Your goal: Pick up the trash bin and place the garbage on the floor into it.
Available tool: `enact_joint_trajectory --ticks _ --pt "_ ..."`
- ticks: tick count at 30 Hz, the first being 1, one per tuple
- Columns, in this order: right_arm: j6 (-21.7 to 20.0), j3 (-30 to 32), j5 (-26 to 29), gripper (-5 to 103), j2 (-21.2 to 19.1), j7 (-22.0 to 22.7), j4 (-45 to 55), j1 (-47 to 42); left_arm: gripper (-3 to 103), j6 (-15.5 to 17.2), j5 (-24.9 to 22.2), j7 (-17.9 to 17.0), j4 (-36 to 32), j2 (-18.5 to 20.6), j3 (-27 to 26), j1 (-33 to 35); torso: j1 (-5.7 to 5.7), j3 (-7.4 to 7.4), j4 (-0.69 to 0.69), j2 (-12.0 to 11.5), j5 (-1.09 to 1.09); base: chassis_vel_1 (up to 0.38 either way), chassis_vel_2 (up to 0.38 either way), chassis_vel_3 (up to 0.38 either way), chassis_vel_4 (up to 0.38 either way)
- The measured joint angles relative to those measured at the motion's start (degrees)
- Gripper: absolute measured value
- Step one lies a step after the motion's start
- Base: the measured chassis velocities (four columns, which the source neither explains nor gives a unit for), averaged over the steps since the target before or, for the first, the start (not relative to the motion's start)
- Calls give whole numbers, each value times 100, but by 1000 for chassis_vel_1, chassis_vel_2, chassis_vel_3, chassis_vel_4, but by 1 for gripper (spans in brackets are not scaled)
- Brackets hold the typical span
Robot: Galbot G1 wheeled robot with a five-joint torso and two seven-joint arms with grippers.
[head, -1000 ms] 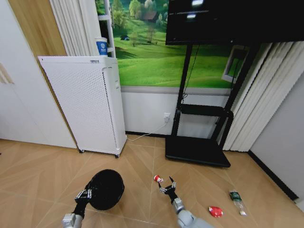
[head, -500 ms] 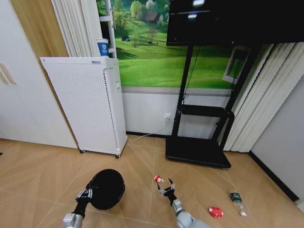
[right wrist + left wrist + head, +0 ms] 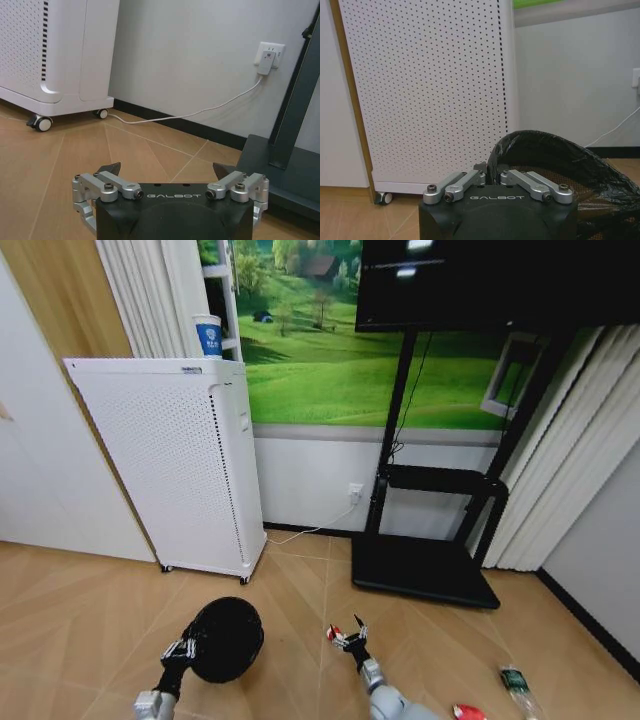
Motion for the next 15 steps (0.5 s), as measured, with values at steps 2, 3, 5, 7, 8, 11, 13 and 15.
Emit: enact_joint_trajectory --ticks 2,3,5,7,8,11,13,15 --pt "-16 3 -96 100 -2 57 7 -50 7 -6 2 0 5 -16 9 -6 2 1 1 -1 3 -113 109 84 -54" --pt "-16 3 -96 100 -2 57 7 -50 7 -6 2 0 5 -16 9 -6 2 1 1 -1 3 -88 72 84 -28" --pt "-120 92 -244 100 100 268 -5 -104 7 -11 23 6 20 -31 25 -14 0 -2 -3 -2 2 -44 5 2 -14" --pt "-132 95 -246 100 100 276 -9 -106 7 -12 29 10 28 -31 26 -14 -2 -4 0 -1 0 0 0 0 0" --pt "-137 59 -227 100 70 266 -9 -110 7 -13 29 8 28 -26 26 -11 -3 -5 1 -1 1 63 -44 -38 51" --pt "-157 23 -224 100 48 263 -16 -113 7 -13 30 5 28 -22 24 -5 -4 -5 0 -1 1 63 -20 -38 51" --pt "-275 -214 -167 100 -6 269 -79 -72 7 -17 34 -4 25 -36 -15 34 -4 -5 0 -1 2 0 0 0 0" --pt "-359 -482 -92 100 -66 290 -123 33 7 -39 53 -5 22 -65 -51 69 -4 -5 0 -2 2 0 0 0 0"
